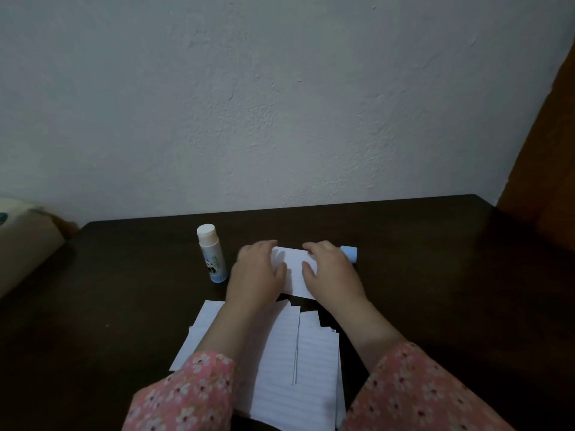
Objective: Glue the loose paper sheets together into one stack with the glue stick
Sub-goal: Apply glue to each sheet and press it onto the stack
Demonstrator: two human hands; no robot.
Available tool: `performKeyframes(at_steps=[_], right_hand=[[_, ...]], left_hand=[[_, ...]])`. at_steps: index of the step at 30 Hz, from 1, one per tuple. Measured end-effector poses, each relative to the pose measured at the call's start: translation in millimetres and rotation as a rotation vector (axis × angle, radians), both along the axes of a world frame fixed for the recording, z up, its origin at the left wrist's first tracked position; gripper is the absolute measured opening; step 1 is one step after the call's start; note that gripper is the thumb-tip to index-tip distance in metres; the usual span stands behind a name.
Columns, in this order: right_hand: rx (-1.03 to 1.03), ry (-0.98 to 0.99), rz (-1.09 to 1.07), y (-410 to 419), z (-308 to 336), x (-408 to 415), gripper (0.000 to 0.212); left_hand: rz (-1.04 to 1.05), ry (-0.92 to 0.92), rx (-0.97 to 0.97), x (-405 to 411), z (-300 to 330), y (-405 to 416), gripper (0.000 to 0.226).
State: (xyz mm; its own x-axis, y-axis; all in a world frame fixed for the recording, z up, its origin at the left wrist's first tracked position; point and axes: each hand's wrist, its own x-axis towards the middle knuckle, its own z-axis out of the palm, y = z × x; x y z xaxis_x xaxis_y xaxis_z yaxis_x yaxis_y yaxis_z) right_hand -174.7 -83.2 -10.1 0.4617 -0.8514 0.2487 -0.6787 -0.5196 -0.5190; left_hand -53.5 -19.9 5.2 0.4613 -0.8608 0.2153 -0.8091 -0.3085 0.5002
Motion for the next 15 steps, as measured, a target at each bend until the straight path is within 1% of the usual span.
performKeyframes(at_steps=[1,3,5,7,9,12,15], right_hand=[[0.048,0.069,0.041,0.7,-2.9,4.2,0.045],[0.097,0.276,0.106,1.1,-8.6,8.9,0.048],[0.099,0.412,0.161,0.0,-9.2,8.7,0.048],[0.113,0.434,0.210,0.7,-5.4,5.9,0.050],[0.120,0.430,0.240,1.9,-3.8,4.1,0.052],[0.103,0.471,0.232,3.3,-4.9,4.0,0.055],[0.099,0.500,0.200,4.1,-7.9,5.1,0.055]], left_hand=[[-0.059,-0.040,0.065,-1.9,-3.0,-1.6,0.048],[-0.171,-0.144,0.225,-3.8,-8.3,-3.8,0.044],[-0.195,-0.234,0.287,-2.7,-8.4,-6.0,0.041],[-0.190,-0.262,0.268,-2.0,-7.5,-7.7,0.042],[-0.245,-0.196,0.255,-2.0,-10.2,-7.3,0.047],[-0.301,-0.115,0.341,1.6,-16.0,-6.6,0.052],[-0.275,-0.144,0.399,6.8,-18.5,-7.1,0.052]])
